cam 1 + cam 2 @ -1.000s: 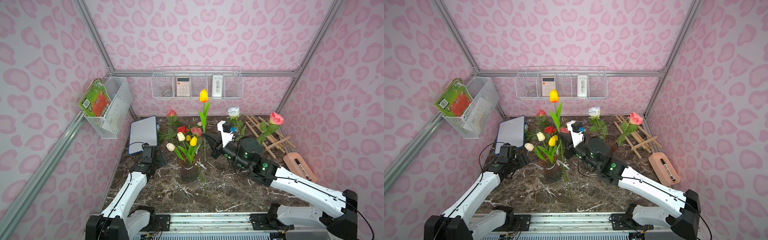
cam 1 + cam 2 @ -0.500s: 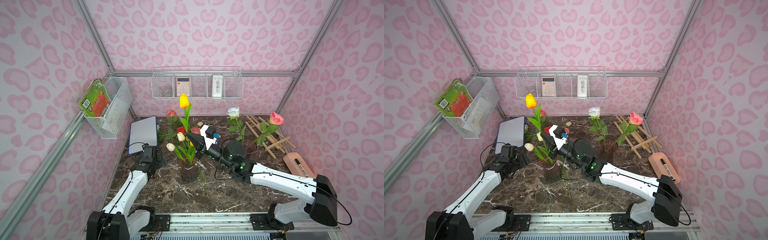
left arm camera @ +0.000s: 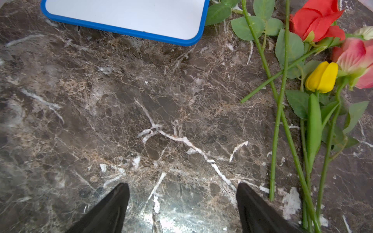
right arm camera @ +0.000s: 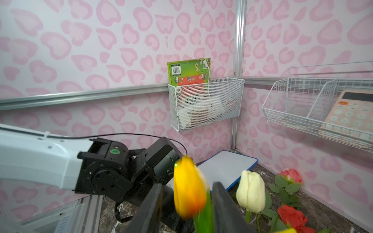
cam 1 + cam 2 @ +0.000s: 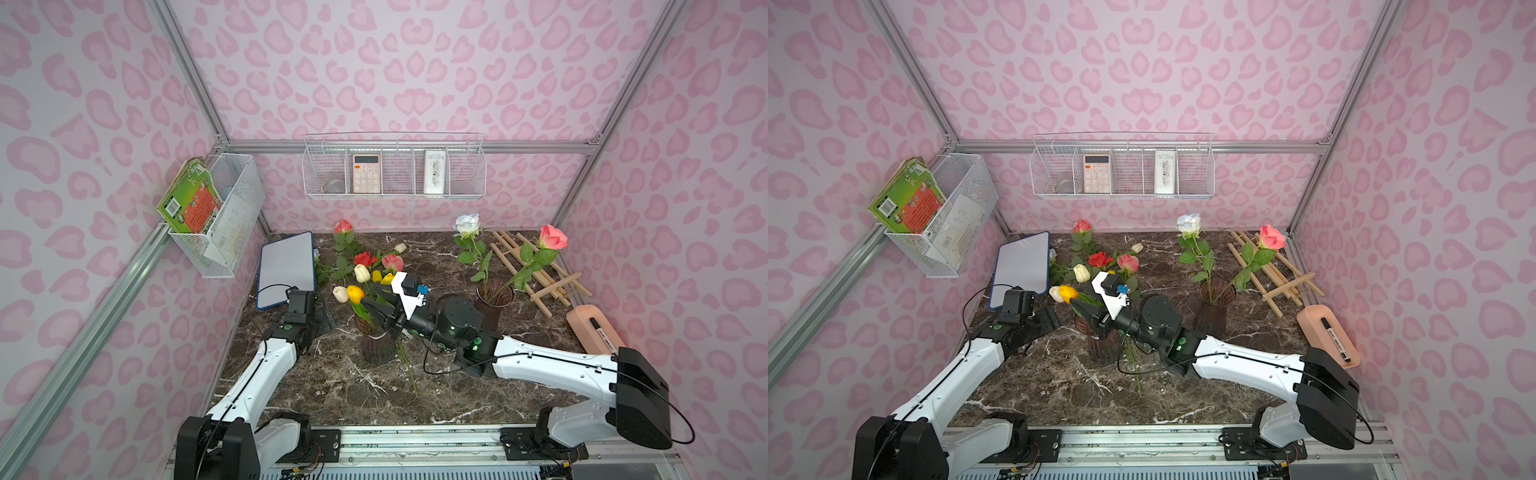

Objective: Arrange the flowers in different vases according to their variety
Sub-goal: Insert the flower into the vase, then pick up the flower at the center of the board.

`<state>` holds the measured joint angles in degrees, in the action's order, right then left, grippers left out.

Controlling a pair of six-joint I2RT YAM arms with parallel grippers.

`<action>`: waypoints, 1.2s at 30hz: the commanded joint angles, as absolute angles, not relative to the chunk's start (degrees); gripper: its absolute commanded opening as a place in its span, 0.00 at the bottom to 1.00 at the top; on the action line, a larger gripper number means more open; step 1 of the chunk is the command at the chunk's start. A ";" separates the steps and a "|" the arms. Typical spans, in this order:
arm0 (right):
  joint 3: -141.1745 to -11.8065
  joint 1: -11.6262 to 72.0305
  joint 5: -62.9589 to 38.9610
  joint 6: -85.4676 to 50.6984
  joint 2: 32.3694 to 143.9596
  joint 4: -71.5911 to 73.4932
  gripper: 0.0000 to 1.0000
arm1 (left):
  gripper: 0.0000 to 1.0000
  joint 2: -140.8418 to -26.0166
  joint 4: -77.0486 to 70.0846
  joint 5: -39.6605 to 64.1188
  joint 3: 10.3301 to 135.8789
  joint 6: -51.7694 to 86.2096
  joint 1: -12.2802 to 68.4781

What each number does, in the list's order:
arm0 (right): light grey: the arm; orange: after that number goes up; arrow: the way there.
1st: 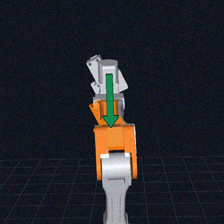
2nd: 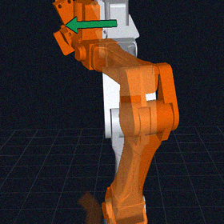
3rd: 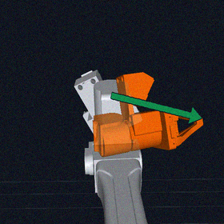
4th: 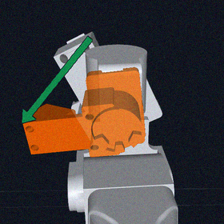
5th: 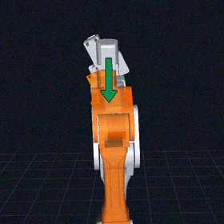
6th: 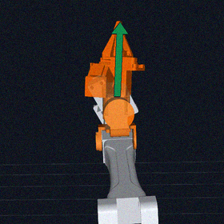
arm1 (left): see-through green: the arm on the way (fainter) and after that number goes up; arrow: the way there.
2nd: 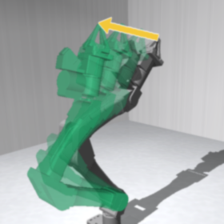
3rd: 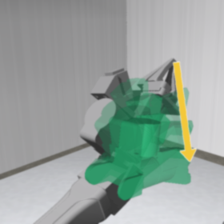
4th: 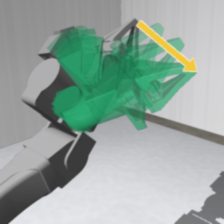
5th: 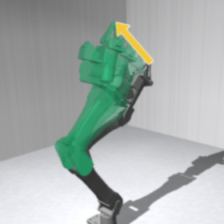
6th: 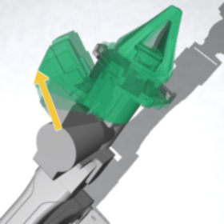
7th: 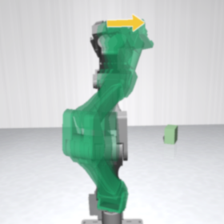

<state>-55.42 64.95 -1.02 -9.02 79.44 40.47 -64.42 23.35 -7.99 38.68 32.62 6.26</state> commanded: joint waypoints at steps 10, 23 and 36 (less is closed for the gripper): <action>-51.82 61.92 9.90 -25.88 61.08 7.03 0.54 | 0.88 -65.08 22.96 -7.82 39.38 31.64 6.21; -40.91 57.50 -6.36 -39.14 62.59 -12.10 0.47 | 0.88 -65.50 22.81 -8.21 39.42 31.55 6.23; -47.92 67.82 -1.27 -42.64 84.03 -19.94 0.46 | 0.88 -65.44 22.90 -8.17 39.64 31.38 6.20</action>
<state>-46.89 66.65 -3.27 -40.77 81.93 -16.82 -65.60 23.14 -8.03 39.22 31.55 6.26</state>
